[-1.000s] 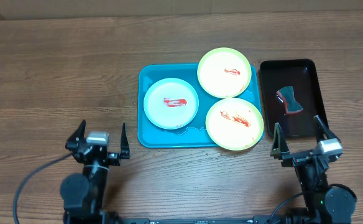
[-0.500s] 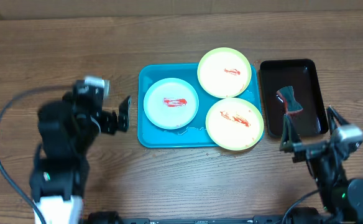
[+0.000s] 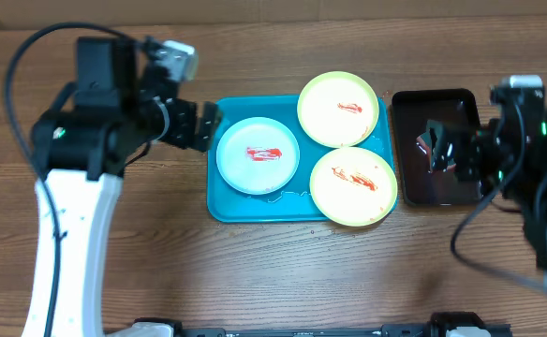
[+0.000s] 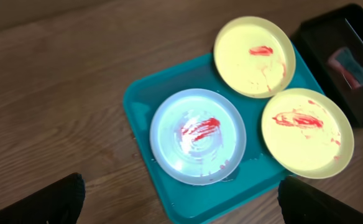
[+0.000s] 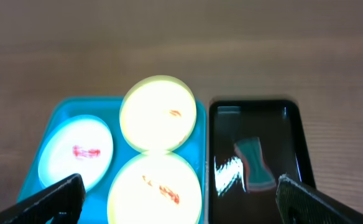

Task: Clean dirty plates on tray and stack at the side
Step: 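Move left gripper to the white plate's left rim and grip it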

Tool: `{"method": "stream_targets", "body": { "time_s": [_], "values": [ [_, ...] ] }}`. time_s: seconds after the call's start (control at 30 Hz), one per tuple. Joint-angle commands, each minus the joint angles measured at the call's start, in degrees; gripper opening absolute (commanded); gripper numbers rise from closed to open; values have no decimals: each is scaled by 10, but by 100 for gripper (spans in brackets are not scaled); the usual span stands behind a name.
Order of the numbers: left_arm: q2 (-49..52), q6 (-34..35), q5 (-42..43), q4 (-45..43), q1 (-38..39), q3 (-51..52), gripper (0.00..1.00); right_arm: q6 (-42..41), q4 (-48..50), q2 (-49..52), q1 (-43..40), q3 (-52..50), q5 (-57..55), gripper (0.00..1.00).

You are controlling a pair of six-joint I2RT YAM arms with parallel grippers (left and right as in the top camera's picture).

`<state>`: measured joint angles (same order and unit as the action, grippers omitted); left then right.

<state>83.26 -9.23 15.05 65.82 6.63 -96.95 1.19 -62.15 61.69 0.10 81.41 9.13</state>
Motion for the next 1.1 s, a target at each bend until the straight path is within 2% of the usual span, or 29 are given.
{"method": "stream_targets", "body": {
  "time_s": [0.0, 0.2, 0.4, 0.5, 0.57, 0.6, 0.63, 0.67, 0.7, 0.87, 1.07],
  "values": [
    [43, -11, 11, 6, 27, -13, 100, 49, -58, 73, 2, 73, -15, 100],
    [119, -5, 50, 1, 43, -13, 100, 57, -96, 176, 2, 87, -62, 100],
    [177, 56, 77, 0, 43, -13, 100, 55, -101, 240, 2, 87, -11, 100],
    [199, 60, 73, -9, 43, -13, 100, 55, -103, 264, 2, 87, -5, 100],
    [213, 64, 49, -18, 43, -13, 100, 55, -102, 273, 2, 87, -5, 97],
    [222, 81, 23, -23, 43, -13, 96, 54, -102, 277, 2, 87, -5, 94],
    [231, 120, -14, -25, 43, -13, 93, 52, -101, 278, 2, 87, -5, 90],
    [252, 211, -85, -22, 43, -13, 90, 31, -96, 278, 2, 87, -22, 82],
    [263, 238, -102, -20, 43, -13, 90, 17, -93, 278, 2, 87, -35, 81],
    [320, 283, -111, -22, 43, -13, 75, -55, -91, 278, 2, 87, -101, 77],
    [369, 323, -144, -23, 43, -13, 72, -59, -91, 278, 2, 87, -104, 77]
  ]
}}
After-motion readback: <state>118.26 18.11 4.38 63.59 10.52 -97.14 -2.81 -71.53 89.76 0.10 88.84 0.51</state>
